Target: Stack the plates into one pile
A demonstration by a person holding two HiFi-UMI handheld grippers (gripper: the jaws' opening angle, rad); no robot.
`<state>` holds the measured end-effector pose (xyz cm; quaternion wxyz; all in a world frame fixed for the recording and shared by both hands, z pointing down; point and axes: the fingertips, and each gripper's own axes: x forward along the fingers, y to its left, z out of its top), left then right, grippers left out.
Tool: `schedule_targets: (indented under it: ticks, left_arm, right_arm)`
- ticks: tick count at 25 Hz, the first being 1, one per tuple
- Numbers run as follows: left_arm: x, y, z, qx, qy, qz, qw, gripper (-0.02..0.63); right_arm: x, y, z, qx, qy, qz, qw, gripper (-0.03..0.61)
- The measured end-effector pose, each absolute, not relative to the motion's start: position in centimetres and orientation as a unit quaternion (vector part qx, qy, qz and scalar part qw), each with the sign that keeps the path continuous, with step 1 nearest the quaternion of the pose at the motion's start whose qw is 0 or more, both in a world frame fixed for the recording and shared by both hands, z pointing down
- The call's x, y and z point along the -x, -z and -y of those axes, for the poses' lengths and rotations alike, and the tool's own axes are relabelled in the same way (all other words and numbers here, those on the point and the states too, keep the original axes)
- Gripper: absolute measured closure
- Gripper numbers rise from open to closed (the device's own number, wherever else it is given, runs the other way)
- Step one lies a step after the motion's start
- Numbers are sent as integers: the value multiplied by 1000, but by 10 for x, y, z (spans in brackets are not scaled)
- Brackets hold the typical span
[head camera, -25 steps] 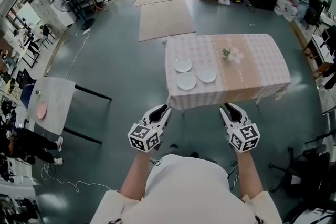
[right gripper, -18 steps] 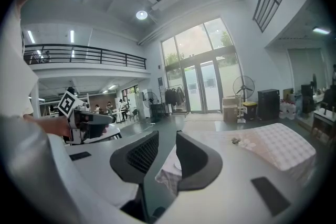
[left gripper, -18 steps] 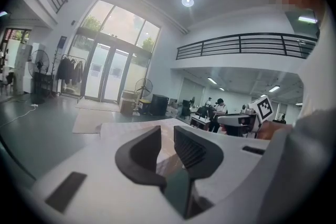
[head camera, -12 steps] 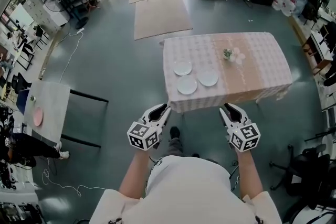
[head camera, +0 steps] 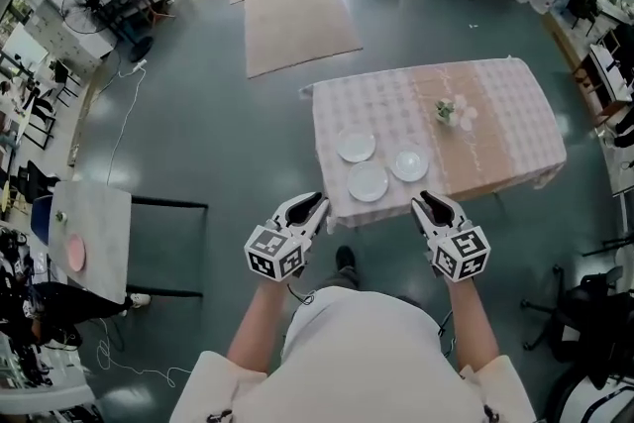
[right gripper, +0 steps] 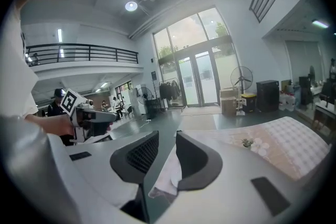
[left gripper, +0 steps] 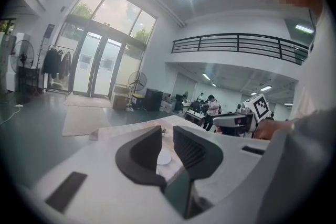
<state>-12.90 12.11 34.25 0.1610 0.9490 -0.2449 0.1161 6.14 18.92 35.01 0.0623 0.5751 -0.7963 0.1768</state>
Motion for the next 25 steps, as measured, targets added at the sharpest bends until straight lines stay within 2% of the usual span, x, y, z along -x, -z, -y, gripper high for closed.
schedule_targets:
  ticks: [10,25]
  left_arm:
    - [130,-354,-26,-957,-120,200,171,540]
    - [121,-373,22,-954,-133,178,201,545]
  right_arm:
    - [-47,-366,-110,-594,-198,775,80,456]
    - [-53,-377,-62,-602,-219,761,100,456]
